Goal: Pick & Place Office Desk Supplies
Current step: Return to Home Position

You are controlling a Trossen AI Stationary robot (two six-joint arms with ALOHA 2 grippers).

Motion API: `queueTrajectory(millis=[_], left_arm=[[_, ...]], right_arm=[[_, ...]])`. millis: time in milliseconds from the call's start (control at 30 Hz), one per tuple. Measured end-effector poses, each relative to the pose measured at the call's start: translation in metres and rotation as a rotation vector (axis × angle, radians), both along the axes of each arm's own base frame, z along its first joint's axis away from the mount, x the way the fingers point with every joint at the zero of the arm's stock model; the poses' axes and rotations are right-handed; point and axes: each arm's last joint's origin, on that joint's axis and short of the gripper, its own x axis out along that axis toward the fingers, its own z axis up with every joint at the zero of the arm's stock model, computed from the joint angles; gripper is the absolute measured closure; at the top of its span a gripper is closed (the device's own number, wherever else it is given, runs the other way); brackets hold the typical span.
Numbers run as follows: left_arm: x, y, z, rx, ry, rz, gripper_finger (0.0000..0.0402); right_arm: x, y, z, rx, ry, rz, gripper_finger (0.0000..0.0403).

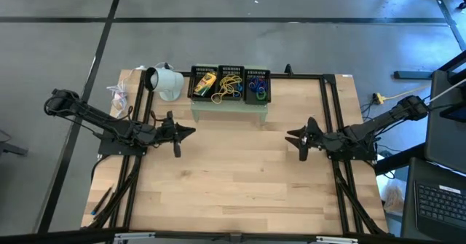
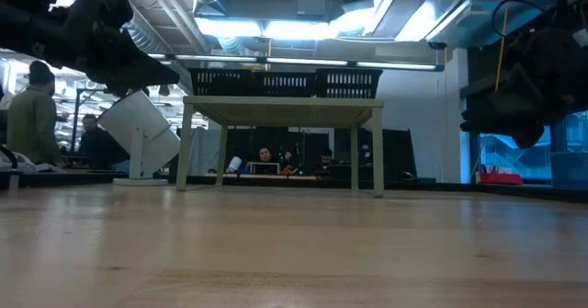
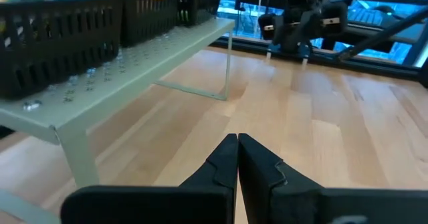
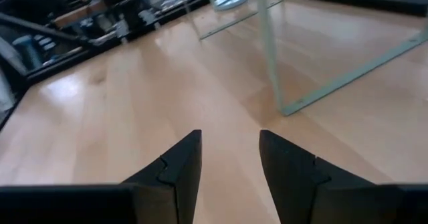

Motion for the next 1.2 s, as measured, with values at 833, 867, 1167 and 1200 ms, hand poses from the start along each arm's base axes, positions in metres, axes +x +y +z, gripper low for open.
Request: queueTrajectory(millis=[833,867,1167,1200], left_arm=[[0.0,0.0001,-0.0003,0.033,0.015,-0.008,0.0395],[0.0,0.0001,-0.0003,0.033,0.015,-0.007,0.0395],[0.0,0.0001,-0.0003,0.033,0.015,-0.008,0.0395],[0.0,0.0001,-0.0003,0.032,0.015,-0.008,0.0395]], right_arm=[[0.0006,0.0071,-0.0015,0.076,0.043,0.235,0.025],[0.0006,0.0071,-0.0015,0.076,0.043,0.235,0.025],[0.0006,0.007,-0.0015,0.076,0.043,0.235,0.025],[0.0006,0.0071,-0.0015,0.076,0.043,0.235,0.025]])
